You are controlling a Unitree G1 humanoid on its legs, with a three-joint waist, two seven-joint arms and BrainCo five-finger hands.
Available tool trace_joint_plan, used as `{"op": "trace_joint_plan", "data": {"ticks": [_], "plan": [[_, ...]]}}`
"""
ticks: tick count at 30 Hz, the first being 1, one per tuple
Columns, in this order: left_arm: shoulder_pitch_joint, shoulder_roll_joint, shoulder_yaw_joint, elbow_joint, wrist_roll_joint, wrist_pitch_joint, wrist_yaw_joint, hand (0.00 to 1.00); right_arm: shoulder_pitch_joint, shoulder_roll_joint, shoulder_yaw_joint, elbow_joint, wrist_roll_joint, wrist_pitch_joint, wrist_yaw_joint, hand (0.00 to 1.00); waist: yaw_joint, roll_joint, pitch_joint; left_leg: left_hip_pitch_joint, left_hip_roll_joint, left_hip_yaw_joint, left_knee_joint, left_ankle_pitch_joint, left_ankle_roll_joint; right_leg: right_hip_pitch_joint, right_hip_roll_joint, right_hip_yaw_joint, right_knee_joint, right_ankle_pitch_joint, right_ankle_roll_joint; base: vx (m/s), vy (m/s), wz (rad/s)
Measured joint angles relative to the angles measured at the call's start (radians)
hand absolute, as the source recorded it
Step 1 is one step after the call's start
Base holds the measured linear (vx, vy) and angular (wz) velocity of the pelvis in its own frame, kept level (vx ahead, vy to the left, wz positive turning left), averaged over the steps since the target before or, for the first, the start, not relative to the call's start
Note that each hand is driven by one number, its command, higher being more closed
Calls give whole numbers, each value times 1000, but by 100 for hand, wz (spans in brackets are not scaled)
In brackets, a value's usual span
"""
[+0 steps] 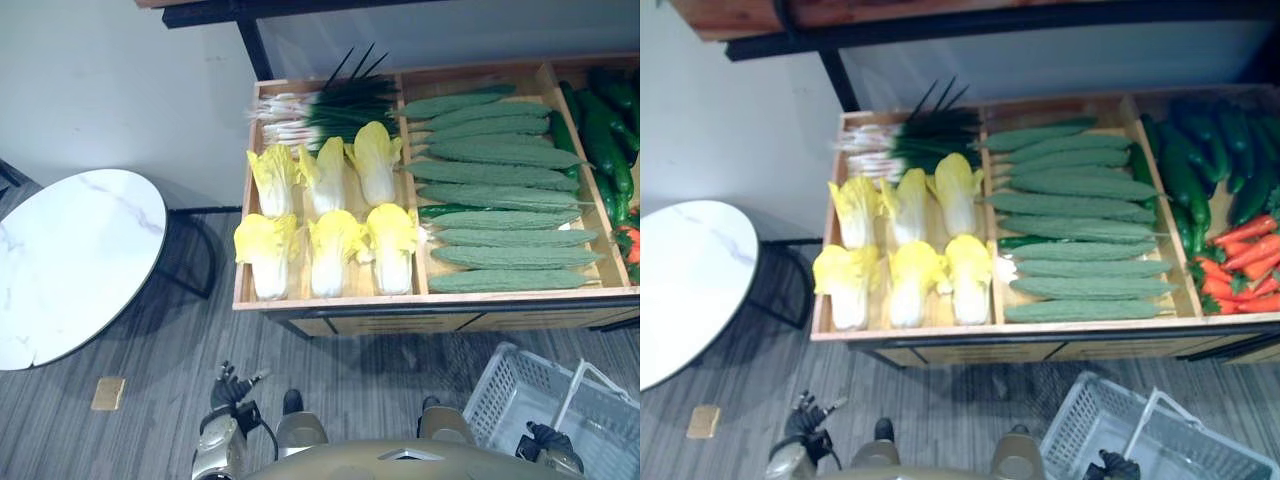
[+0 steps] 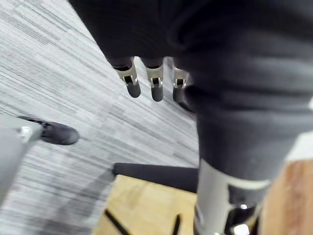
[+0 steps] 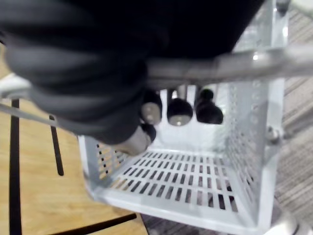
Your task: Pick vegetable in the basket
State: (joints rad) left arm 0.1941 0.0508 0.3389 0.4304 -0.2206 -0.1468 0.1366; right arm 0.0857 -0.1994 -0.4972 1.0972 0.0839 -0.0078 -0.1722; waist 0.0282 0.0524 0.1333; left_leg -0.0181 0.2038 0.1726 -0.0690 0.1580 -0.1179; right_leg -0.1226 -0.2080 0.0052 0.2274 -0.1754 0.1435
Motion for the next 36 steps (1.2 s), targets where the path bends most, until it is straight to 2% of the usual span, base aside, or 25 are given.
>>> {"op": "trace_joint_plan", "data": {"ticks": [1,4,7,10,12,16,18,21,23,26,32,36], "plan": [[3,-1,15,-101,1,-13,5,0,18,-9,-8,-7,-20,0,-9,100,-4,17,-11,6,-13,18,-17,-6,8,31,-13,-20,-38,21,18,-43,125,38],[-16,2,51,-226,15,-43,39,0,61,-13,-16,-21,-32,0,-11,100,-9,37,-26,9,-19,7,-31,-27,-8,89,-23,-66,-108,60,31,-44,110,40],[-45,28,63,-316,18,-63,85,0,91,-7,-16,-30,-38,0,-12,100,-14,38,-39,9,-32,-21,-31,-37,-3,153,-34,-111,-183,96,42,-65,58,35],[-49,78,38,-418,100,-67,114,0,112,-5,-14,-33,-39,0,-12,100,-15,37,-53,17,-35,-18,-36,-45,-13,180,-36,-115,-222,115,41,-67,22,1],[-50,120,-44,-483,180,-66,124,0,116,-8,-9,-33,-41,0,-12,100,-23,45,-61,18,-36,-17,-37,-45,-14,182,-35,-112,-229,118,38,-33,3,-1],[-64,141,-237,-523,363,-58,96,0,113,-13,3,-43,-67,-1,-11,100,-43,48,-64,26,-35,-8,-37,-49,-19,182,-34,-99,-233,118,37,1,-2,-11],[-100,141,-338,-479,456,-56,75,0,109,-15,29,-42,-79,-2,-8,100,-54,47,-67,46,-27,20,-37,-60,-31,182,-27,-70,-242,128,26,53,-8,-37],[-171,144,-380,-347,524,-50,66,0,99,-9,48,-43,-91,-2,-5,100,-73,46,-70,54,-14,41,-37,-69,-42,180,-14,-49,-256,135,24,58,-24,-27],[-233,151,-415,-227,568,-15,67,0,91,2,57,-43,-107,-2,-1,100,-92,39,-72,60,0,56,-36,-69,-47,179,-2,-42,-264,146,32,101,-43,-21],[-280,152,-447,-128,618,23,67,0,85,7,59,-41,-108,0,2,100,-99,30,-66,74,6,85,-32,-80,-59,174,4,-18,-270,147,32,106,-20,-28],[-355,159,-437,-34,635,78,68,0,60,32,70,-42,-119,6,-7,100,-123,1,-41,69,6,123,-31,-82,-61,143,4,7,-271,155,32,65,-4,-17],[-438,166,-424,28,633,98,78,0,16,32,70,-63,-118,6,-23,100,-126,8,8,33,5,147,-31,-79,-57,84,4,22,-264,177,36,-54,-1,-21]]}}
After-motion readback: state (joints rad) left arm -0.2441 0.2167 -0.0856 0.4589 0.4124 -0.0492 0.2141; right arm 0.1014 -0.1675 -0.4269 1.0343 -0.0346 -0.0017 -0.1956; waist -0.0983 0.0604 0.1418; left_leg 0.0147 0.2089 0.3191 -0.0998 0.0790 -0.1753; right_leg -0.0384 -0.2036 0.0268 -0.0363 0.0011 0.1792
